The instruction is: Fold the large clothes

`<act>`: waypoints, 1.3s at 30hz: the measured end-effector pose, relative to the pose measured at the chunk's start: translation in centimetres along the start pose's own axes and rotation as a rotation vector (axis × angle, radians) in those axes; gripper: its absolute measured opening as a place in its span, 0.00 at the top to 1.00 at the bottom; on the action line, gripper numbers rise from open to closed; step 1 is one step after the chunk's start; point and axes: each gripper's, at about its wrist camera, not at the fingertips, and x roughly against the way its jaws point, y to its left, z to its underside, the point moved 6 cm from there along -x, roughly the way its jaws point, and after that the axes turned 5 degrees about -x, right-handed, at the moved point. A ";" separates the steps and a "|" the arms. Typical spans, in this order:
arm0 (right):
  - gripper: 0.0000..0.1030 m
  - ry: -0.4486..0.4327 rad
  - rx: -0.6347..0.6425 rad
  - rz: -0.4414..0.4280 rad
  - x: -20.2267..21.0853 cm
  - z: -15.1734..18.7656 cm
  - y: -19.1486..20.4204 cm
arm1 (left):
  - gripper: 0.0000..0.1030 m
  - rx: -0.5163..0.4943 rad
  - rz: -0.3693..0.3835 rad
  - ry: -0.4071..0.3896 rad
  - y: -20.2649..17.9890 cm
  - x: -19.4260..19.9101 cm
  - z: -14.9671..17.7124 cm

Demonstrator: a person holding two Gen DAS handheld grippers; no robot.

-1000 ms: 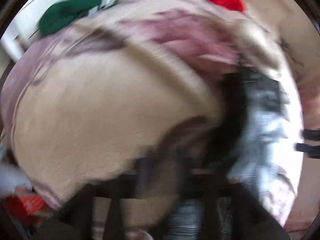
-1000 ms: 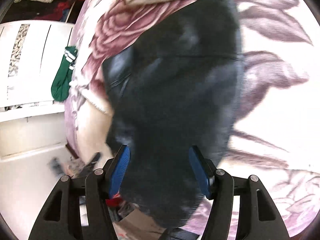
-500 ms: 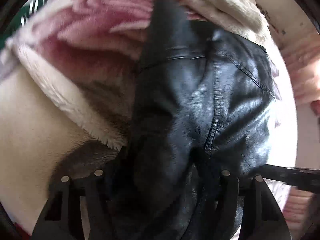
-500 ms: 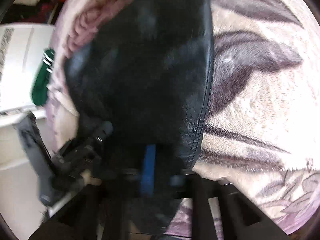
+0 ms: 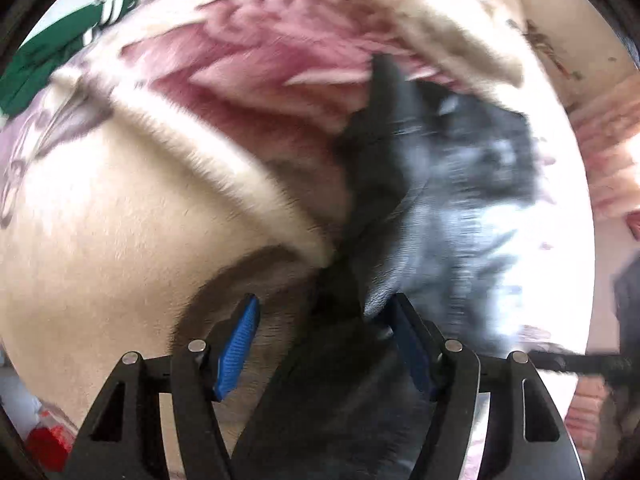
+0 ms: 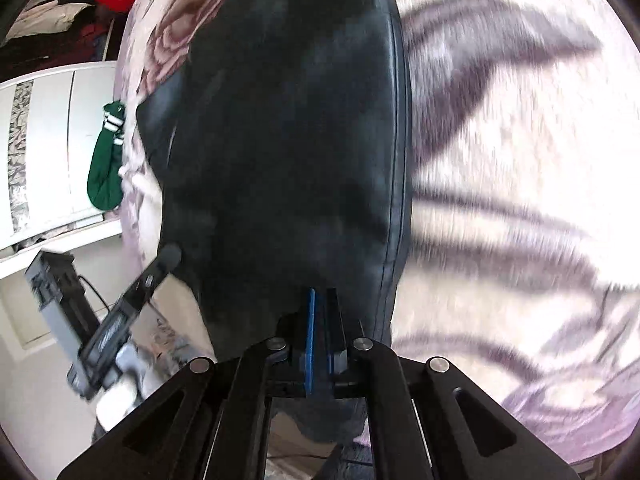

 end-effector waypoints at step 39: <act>0.18 0.192 0.241 -0.636 -7.9 -18.3 6.4 | 0.95 0.301 0.278 -0.122 -2.9 -2.8 -0.3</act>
